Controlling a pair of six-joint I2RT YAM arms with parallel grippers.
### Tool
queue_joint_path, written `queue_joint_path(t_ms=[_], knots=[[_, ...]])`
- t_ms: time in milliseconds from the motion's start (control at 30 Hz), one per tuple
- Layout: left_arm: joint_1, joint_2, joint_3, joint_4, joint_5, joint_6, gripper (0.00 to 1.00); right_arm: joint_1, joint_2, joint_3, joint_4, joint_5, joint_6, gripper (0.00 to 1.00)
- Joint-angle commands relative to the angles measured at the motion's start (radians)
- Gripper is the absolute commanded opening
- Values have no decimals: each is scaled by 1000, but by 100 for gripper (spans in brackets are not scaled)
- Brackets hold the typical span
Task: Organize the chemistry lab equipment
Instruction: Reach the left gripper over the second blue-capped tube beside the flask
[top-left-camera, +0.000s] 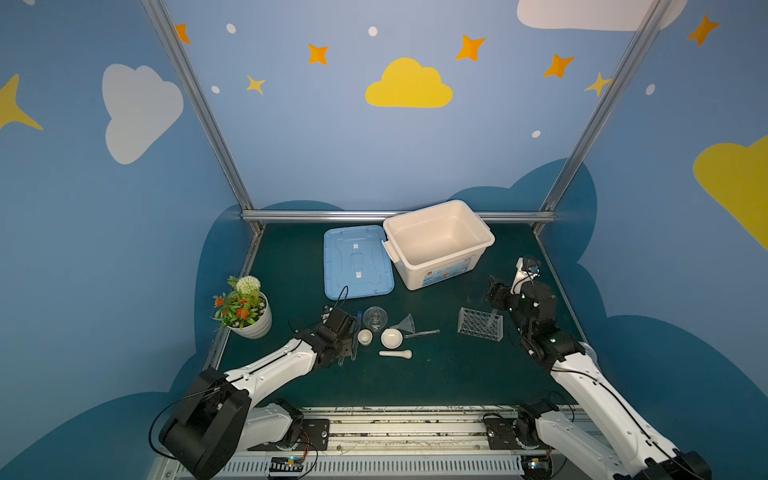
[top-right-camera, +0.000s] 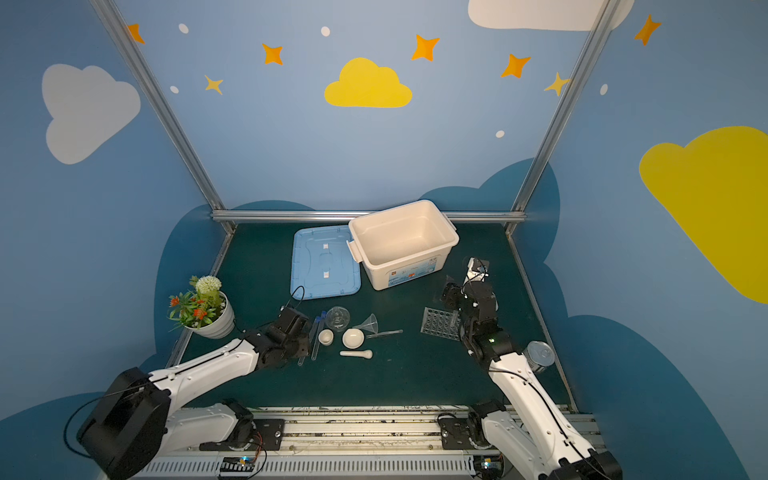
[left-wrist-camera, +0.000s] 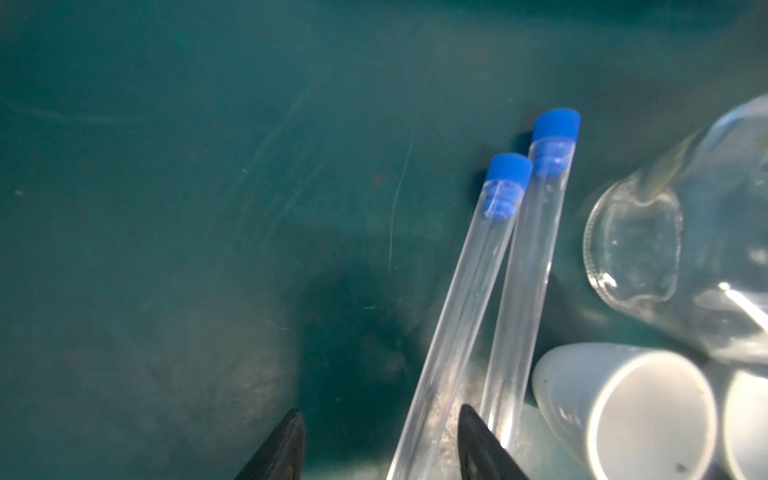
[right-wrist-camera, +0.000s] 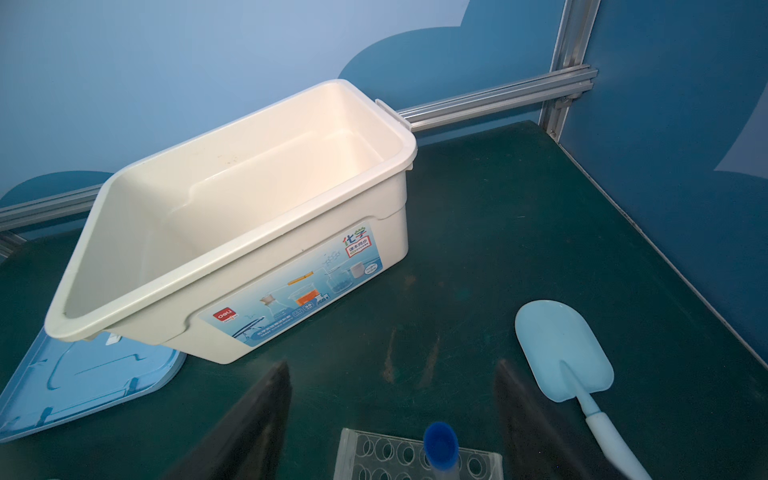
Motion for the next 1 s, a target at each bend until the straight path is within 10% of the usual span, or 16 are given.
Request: queue_joint_path(t_ms=[0,967], knots=[[11,21,18,28,31,26,58,-1,0,27,12,-2,15,77],[36,107,23,57,119,46,18,-52,-7,22,6,-48,56,78]])
